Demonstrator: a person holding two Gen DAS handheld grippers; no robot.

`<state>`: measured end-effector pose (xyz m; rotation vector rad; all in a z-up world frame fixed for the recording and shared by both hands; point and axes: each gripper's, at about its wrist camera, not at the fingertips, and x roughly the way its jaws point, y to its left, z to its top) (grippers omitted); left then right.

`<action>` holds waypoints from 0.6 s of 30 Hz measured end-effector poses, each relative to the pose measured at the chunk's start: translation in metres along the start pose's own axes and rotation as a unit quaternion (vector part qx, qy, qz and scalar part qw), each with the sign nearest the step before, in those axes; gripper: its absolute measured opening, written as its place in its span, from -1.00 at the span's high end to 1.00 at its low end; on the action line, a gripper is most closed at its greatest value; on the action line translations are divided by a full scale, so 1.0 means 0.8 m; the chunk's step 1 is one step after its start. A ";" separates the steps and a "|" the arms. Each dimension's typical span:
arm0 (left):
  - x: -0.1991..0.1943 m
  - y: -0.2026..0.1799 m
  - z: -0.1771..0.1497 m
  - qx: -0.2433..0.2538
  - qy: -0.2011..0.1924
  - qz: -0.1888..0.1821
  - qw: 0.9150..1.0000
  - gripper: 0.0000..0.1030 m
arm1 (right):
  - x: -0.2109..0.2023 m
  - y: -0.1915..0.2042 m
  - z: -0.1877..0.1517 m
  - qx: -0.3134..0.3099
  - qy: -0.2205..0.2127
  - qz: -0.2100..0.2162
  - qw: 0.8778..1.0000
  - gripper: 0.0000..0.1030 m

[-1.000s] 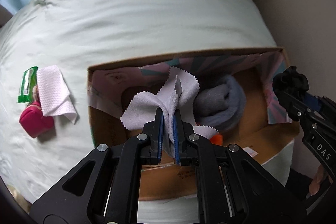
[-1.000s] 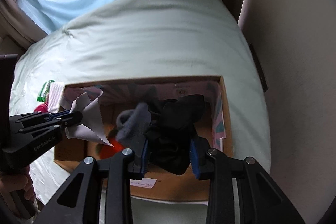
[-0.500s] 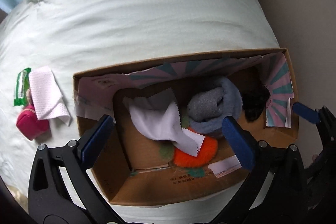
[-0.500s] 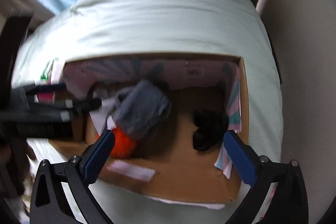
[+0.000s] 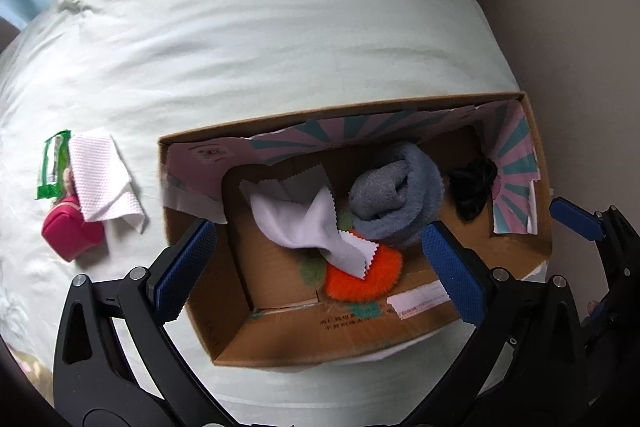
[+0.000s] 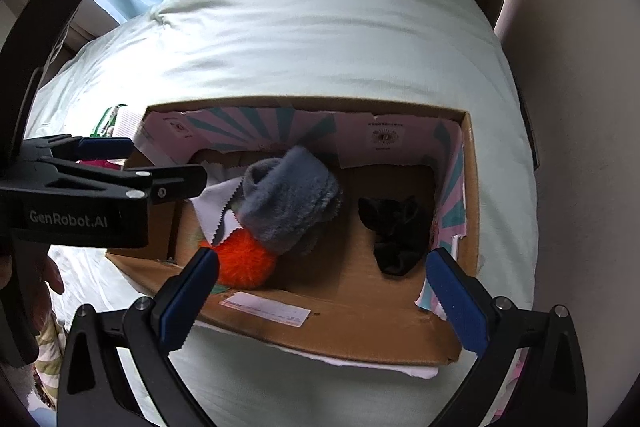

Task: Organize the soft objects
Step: 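Open both tools to drop the cloth and black sock into the box, then withdraw both tools from the box toward the pouch and towel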

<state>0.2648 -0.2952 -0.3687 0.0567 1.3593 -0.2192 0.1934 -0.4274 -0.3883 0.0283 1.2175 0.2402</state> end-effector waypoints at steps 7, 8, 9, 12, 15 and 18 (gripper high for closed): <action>-0.058 0.004 -0.010 -0.005 -0.032 -0.008 0.999 -0.99 | -0.050 0.015 0.003 0.006 -0.026 -0.002 1.000 -0.99; -0.072 0.006 -0.012 -0.005 -0.039 -0.008 0.999 -0.99 | -0.059 0.017 0.003 0.005 -0.030 -0.003 1.000 -0.99; -0.081 0.008 -0.013 -0.006 -0.044 -0.010 0.999 -0.99 | -0.067 0.020 0.003 0.006 -0.035 -0.004 0.999 -0.99; -0.118 0.017 -0.023 -0.009 -0.065 -0.019 0.998 -0.99 | -0.093 0.035 0.004 0.009 -0.052 -0.003 0.999 -0.99; -0.156 0.029 -0.034 -0.005 -0.089 -0.015 0.996 -0.99 | -0.123 0.050 0.007 0.015 -0.072 0.002 0.997 -0.99; -0.191 0.041 -0.045 -0.004 -0.110 -0.014 0.994 -0.99 | -0.151 0.067 0.010 0.016 -0.089 -0.003 0.996 -0.99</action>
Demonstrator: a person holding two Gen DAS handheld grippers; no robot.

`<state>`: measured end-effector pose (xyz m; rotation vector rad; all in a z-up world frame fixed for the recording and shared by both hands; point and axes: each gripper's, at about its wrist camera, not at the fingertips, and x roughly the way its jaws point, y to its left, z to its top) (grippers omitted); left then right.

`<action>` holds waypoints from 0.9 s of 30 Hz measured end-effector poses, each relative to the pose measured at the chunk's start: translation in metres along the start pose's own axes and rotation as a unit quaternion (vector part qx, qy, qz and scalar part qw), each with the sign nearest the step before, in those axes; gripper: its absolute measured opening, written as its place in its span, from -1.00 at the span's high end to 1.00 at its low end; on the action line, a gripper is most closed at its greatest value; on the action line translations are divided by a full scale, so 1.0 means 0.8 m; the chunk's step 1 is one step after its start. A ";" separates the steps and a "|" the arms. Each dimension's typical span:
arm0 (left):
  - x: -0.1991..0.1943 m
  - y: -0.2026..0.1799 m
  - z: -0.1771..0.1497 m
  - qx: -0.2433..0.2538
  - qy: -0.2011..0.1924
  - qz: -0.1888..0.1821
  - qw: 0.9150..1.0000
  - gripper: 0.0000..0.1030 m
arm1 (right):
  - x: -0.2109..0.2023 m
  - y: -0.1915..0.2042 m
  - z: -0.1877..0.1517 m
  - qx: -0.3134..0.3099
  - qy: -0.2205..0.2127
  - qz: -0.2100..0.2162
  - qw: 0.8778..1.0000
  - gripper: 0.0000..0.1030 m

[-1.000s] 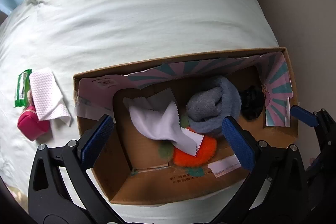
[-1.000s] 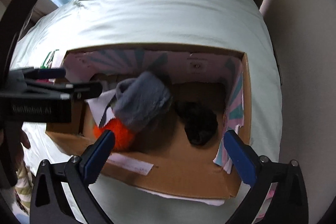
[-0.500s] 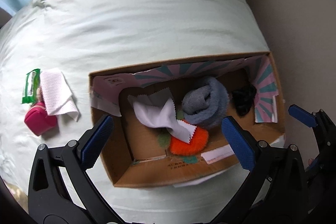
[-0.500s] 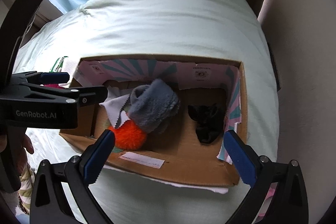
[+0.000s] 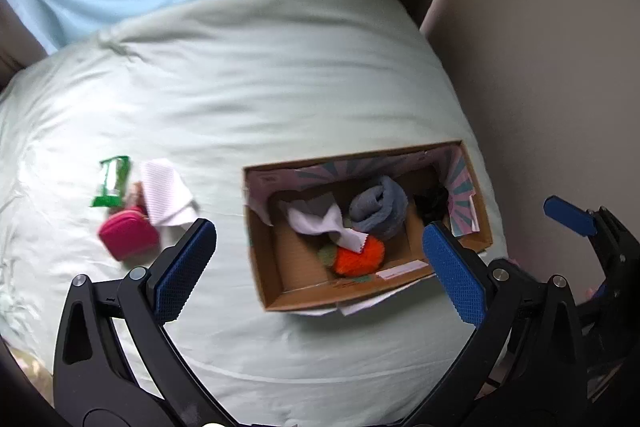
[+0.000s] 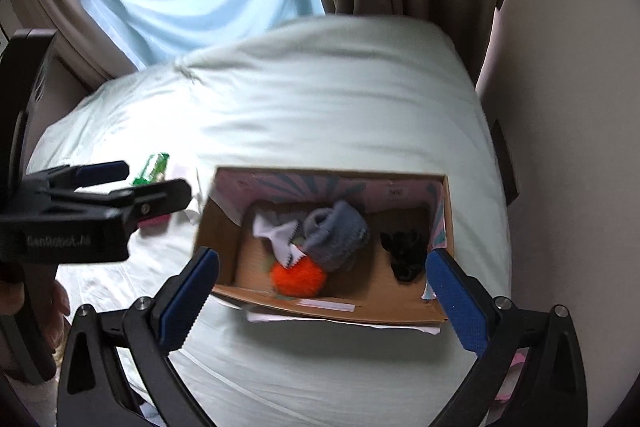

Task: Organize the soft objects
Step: 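Withdraw both tools from the box toward the pouch and towel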

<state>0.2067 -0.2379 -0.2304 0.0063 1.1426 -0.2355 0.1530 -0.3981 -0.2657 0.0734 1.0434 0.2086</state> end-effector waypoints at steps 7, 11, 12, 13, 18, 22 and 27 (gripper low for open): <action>-0.086 0.048 -0.023 -0.014 -0.053 0.006 0.998 -0.99 | -0.064 0.053 0.012 -0.012 -0.050 -0.006 0.999 -0.99; -0.132 0.089 -0.044 -0.026 -0.081 0.013 0.996 -0.99 | -0.092 0.095 0.015 -0.025 -0.077 -0.021 0.997 -0.99; -0.141 0.099 -0.049 -0.027 -0.087 0.016 0.996 -0.99 | -0.098 0.105 0.015 -0.026 -0.082 -0.021 0.996 -0.99; -0.150 0.109 -0.055 -0.028 -0.092 0.020 0.995 -0.99 | -0.106 0.117 0.015 -0.024 -0.089 -0.018 0.996 -0.99; -0.205 0.174 -0.094 -0.038 -0.132 0.045 0.990 -0.99 | -0.134 0.169 0.008 -0.004 -0.121 -0.007 0.993 -0.99; -0.239 0.233 -0.121 -0.051 -0.147 0.058 0.986 -0.99 | -0.149 0.218 0.000 0.005 -0.143 -0.008 0.990 -0.99; -0.267 0.302 -0.147 -0.060 -0.159 0.055 0.984 -0.99 | -0.152 0.269 -0.002 0.006 -0.153 -0.006 0.988 -0.99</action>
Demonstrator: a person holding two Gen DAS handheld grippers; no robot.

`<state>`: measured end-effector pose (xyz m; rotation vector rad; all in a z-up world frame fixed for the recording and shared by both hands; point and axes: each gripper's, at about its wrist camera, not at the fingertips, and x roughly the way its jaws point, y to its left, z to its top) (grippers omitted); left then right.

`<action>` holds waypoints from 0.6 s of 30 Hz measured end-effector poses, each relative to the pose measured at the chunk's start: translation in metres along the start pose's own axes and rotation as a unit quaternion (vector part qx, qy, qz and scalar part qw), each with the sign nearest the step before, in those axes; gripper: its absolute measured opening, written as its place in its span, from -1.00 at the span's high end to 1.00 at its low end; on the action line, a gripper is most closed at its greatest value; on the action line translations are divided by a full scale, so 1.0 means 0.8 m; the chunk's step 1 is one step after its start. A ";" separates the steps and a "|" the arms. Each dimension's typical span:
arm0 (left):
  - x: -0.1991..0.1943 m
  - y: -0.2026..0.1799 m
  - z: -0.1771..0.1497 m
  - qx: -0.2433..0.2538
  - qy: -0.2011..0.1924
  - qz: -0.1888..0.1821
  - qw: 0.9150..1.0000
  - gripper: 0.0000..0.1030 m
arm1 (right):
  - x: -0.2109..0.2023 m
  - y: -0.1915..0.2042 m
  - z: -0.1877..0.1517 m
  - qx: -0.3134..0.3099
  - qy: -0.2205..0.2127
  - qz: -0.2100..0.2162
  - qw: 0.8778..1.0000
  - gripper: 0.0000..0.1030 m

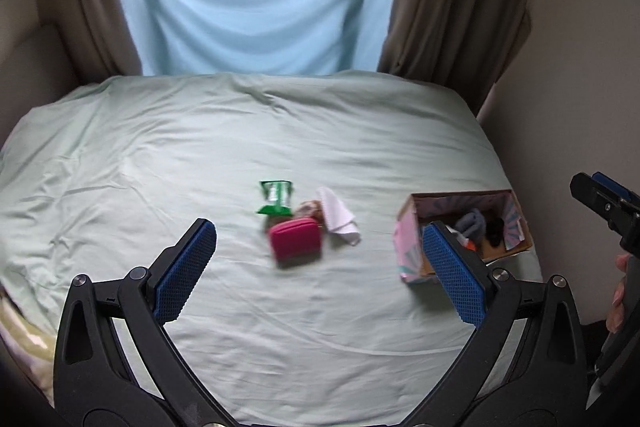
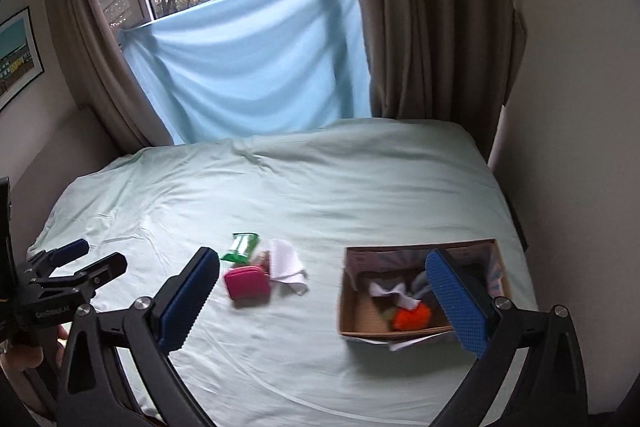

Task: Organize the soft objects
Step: 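Withdraw both tools from the box toward the pouch and towel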

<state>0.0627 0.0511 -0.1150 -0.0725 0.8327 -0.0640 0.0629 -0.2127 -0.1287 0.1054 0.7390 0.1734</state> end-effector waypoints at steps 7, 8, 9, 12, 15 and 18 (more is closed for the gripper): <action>0.001 0.064 -0.001 0.012 0.000 -0.025 1.000 -0.99 | 0.015 0.067 -0.003 -0.005 0.000 -0.007 1.000 -0.99; 0.005 0.072 0.000 0.015 0.001 -0.033 0.999 -0.99 | 0.020 0.075 -0.004 -0.003 0.001 -0.009 1.000 -0.99; 0.010 0.079 0.000 0.018 0.004 -0.040 0.999 -0.99 | 0.023 0.080 -0.005 0.001 0.002 -0.010 1.000 -0.99; 0.029 0.098 0.002 0.026 0.014 -0.057 0.998 -0.99 | 0.036 0.096 -0.006 0.019 0.003 -0.010 1.000 -0.99; 0.048 0.107 0.004 0.040 0.024 -0.071 0.996 -0.99 | 0.053 0.108 -0.007 0.026 0.007 -0.022 0.999 -0.99; 0.075 0.110 0.006 0.063 0.031 -0.082 0.994 -0.99 | 0.074 0.119 -0.008 0.026 0.013 -0.034 0.999 -0.99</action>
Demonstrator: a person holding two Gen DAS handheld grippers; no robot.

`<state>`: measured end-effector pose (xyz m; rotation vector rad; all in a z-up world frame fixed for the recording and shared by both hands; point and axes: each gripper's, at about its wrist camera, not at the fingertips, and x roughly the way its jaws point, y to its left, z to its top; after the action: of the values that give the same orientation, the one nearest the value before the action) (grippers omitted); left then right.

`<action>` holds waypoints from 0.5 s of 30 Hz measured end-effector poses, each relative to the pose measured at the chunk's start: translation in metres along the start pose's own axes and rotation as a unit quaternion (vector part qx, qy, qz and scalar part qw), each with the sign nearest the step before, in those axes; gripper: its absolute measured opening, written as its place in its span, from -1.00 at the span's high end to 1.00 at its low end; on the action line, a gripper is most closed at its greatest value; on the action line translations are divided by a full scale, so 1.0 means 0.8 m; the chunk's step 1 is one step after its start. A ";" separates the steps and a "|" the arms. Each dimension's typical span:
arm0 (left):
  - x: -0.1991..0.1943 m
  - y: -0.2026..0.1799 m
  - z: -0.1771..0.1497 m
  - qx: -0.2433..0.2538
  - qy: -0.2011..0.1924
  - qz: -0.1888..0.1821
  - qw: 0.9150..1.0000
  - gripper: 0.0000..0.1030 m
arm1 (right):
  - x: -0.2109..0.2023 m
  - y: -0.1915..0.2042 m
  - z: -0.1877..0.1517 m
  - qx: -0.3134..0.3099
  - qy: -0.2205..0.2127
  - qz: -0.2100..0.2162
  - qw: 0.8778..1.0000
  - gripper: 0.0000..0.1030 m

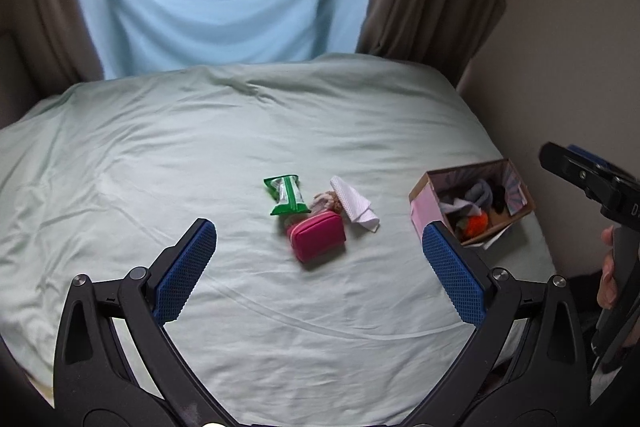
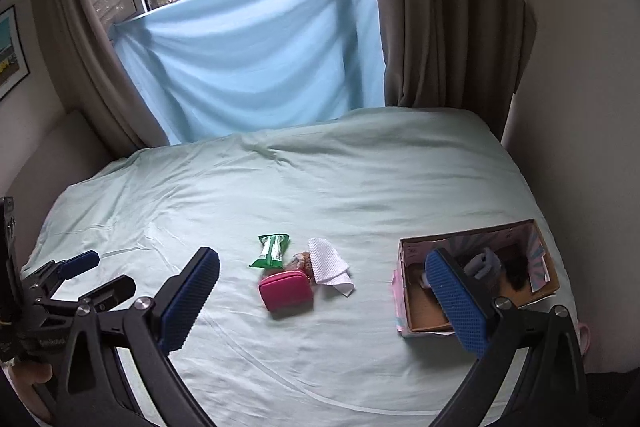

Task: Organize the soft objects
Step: 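Withdraw both tools from the box toward the pouch and towel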

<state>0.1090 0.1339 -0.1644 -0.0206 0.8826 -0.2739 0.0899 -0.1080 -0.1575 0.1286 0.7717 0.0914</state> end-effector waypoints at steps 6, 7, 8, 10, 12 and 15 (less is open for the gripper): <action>0.064 0.001 -0.002 0.041 0.018 -0.013 0.999 -0.99 | 0.055 0.012 -0.002 -0.009 0.015 -0.008 1.000 -0.99; 0.075 0.001 -0.004 0.047 0.020 -0.013 0.999 -0.99 | 0.063 0.014 -0.002 -0.011 0.017 -0.009 1.000 -0.99; 0.085 -0.001 -0.006 0.054 0.022 -0.014 0.998 -0.99 | 0.073 0.015 -0.003 -0.014 0.020 -0.010 1.000 -0.99; 0.107 -0.006 -0.011 0.072 0.024 -0.014 0.997 -0.99 | 0.092 0.016 -0.005 -0.017 0.027 -0.012 0.999 -0.99; 0.132 -0.012 -0.019 0.095 0.029 -0.015 0.995 -0.99 | 0.113 0.014 -0.008 -0.020 0.034 -0.011 0.999 -0.99; 0.170 -0.021 -0.030 0.127 0.038 -0.006 0.991 -0.99 | 0.146 0.009 -0.013 -0.023 0.046 -0.008 0.999 -0.99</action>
<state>0.1688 0.0867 -0.2812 0.2216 0.9172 -0.3988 0.1657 -0.0847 -0.2443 0.0739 0.8612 0.1007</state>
